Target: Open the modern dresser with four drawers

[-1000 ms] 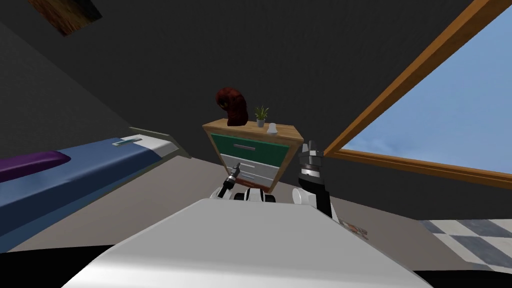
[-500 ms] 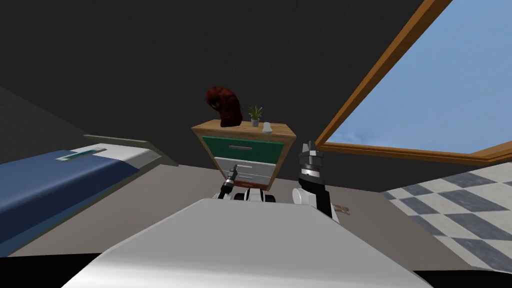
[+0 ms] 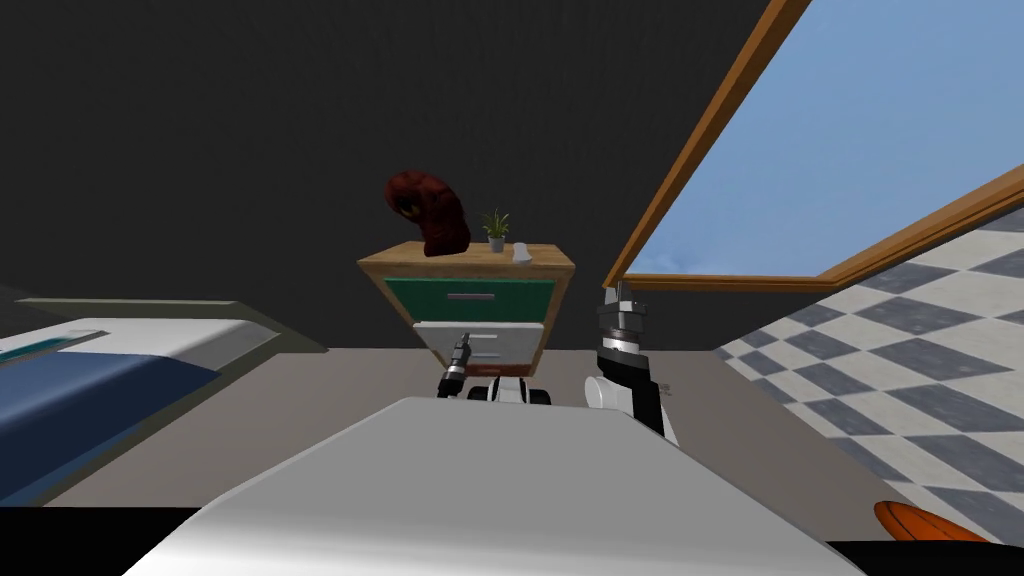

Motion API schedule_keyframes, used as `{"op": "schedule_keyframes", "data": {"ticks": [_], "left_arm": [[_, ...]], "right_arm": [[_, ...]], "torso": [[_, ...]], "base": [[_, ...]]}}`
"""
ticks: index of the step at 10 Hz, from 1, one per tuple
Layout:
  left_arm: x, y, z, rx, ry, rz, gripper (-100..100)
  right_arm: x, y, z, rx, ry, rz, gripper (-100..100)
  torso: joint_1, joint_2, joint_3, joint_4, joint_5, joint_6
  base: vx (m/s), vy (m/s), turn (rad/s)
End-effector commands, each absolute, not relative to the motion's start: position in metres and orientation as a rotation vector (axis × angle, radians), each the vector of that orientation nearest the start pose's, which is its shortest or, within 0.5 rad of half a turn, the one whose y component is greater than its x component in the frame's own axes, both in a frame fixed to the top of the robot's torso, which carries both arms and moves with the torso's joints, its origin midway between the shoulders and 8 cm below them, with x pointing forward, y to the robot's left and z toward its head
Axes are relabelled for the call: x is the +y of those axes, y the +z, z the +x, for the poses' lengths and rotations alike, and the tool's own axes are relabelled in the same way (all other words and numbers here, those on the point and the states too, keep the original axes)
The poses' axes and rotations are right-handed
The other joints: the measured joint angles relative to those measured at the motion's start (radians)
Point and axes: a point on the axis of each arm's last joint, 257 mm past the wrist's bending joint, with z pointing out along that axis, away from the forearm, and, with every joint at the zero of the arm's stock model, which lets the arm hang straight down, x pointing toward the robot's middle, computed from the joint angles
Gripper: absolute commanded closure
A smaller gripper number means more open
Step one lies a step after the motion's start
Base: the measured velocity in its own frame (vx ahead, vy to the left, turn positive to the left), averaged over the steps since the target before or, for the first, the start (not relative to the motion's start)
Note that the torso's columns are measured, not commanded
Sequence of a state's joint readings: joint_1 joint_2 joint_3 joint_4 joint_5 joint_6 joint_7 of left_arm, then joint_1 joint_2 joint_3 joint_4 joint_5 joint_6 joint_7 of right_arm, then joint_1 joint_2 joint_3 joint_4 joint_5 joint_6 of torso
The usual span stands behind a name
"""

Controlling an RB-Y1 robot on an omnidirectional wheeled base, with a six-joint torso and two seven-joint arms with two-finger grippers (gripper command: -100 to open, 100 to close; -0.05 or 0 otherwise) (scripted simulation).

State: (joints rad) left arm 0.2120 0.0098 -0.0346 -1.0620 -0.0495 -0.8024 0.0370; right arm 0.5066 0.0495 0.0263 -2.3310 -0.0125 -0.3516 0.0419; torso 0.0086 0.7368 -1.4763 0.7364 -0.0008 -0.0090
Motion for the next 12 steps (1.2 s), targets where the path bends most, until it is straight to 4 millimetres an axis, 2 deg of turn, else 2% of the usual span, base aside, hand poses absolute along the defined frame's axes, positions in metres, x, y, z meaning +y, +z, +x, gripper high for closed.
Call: {"op": "schedule_keyframes", "data": {"ticks": [1,5,6,8,9,10,12], "left_arm": [[0.231,-0.358,0.412,1.146,-1.241,-1.127,100],[0.236,-0.346,0.426,1.148,-1.23,-1.116,100],[0.228,-0.353,0.422,1.162,-1.238,-1.129,100],[0.23,-0.349,0.418,1.158,-1.238,-1.121,100],[0.224,-0.342,0.433,1.169,-1.244,-1.126,-100],[0.224,-0.344,0.433,1.172,-1.242,-1.129,-100],[0.222,-0.333,0.448,1.174,-1.246,-1.128,-100]], "right_arm": [[-0.28,0.016,0.358,0.646,1.272,0.771,0],[-0.28,0.016,0.358,0.646,1.273,0.771,0],[-0.28,0.016,0.358,0.646,1.273,0.771,0],[-0.28,0.016,0.358,0.646,1.272,0.771,0],[-0.28,0.016,0.358,0.646,1.273,0.771,0],[-0.28,0.016,0.358,0.646,1.273,0.771,0],[-0.28,0.016,0.358,0.646,1.272,0.771,0]], "torso": [[-0.002,-0.001,-0.001,0.001,0.001,0.004],[-0.006,0.008,0.004,0.006,-0.002,0.003],[-0.003,0.009,0.004,0.008,-0.003,0.001],[-0.007,0.003,0.001,0.005,-0.002,0.005],[-0.008,0.009,0.004,0.006,-0.002,0.005],[-0.007,0.003,0.002,0.004,0.0,0.008],[-0.007,-0.006,-0.004,-0.001,0.001,0.009]], "base": [[-0.111,-0.021,0.031],[-0.196,-0.02,0.045],[-0.105,-0.003,-0.014],[-0.161,-0.016,0.022],[-0.146,-0.01,0.033],[-0.048,-0.001,0.004],[-0.028,0.007,0.009]]}}
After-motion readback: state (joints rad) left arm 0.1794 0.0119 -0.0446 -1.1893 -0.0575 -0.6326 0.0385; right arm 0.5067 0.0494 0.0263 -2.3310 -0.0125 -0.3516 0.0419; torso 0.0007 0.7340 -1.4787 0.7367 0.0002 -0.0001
